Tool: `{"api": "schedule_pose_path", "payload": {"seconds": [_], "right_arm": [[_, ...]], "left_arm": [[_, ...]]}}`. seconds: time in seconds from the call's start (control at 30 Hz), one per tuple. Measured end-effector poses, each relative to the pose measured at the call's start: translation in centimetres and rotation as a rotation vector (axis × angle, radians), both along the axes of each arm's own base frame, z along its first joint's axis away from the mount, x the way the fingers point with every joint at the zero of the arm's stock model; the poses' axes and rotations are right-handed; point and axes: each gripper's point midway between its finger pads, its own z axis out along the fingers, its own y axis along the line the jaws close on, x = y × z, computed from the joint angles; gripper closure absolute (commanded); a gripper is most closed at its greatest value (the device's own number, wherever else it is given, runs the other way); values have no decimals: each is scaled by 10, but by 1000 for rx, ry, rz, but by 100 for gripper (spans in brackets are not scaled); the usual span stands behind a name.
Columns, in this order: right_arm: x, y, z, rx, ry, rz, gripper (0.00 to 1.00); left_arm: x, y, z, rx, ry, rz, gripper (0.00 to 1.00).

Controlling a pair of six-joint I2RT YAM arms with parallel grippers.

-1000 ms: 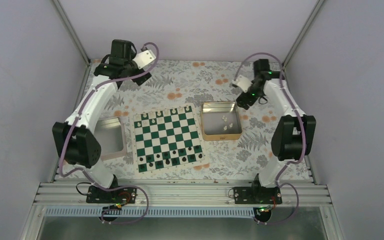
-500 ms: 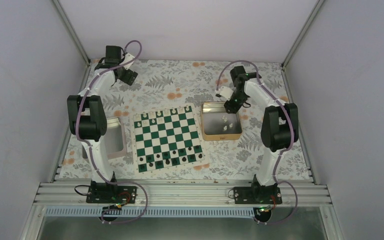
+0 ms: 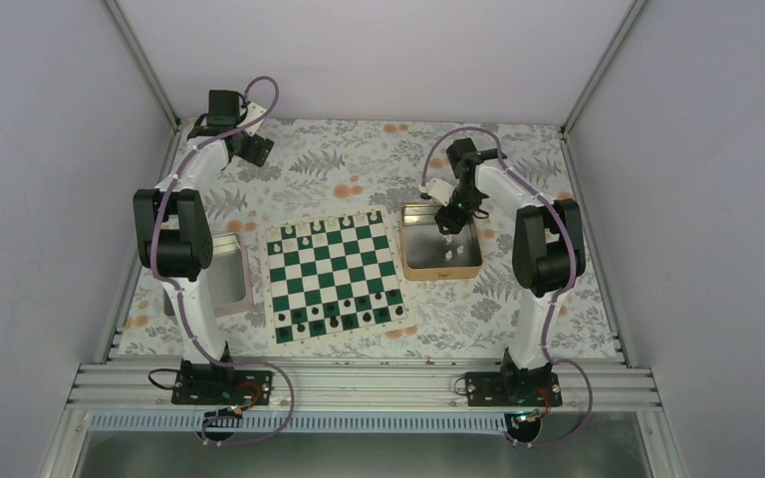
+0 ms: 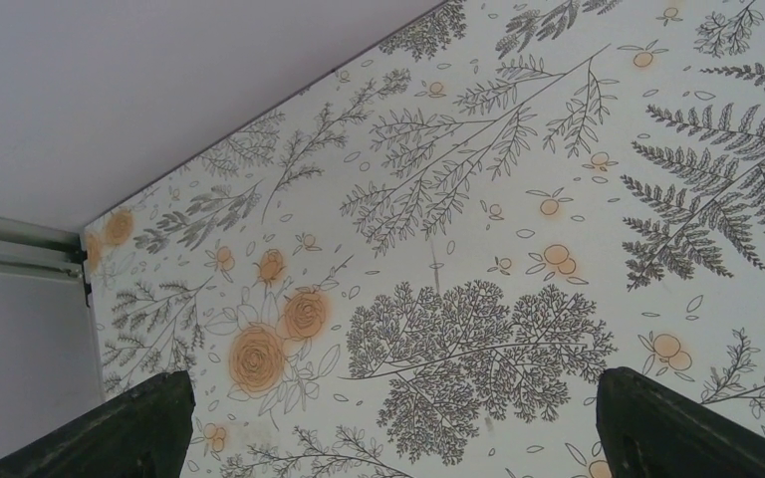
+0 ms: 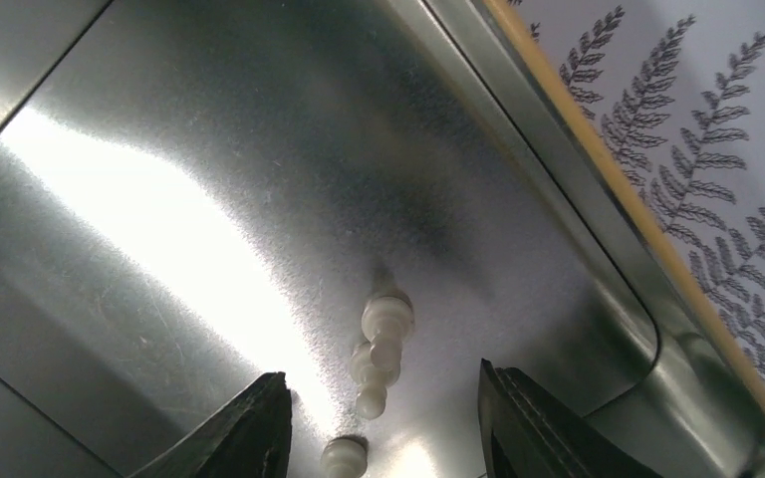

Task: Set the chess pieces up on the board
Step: Pick up the chess piece from the storage box.

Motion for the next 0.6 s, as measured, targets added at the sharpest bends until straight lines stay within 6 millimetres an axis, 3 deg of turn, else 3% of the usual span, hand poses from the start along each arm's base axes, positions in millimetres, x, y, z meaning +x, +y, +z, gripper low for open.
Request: {"api": "schedule_pose_path", "payload": {"seconds": [0.3, 0.6], "right_arm": [[-6, 5, -21, -11, 40, 12, 57], [-7, 8, -28, -17, 47, 9, 75]], "left_arm": [[-3, 1, -11, -13, 12, 10, 0], [-9, 0, -22, -16, 31, 7, 0]]}}
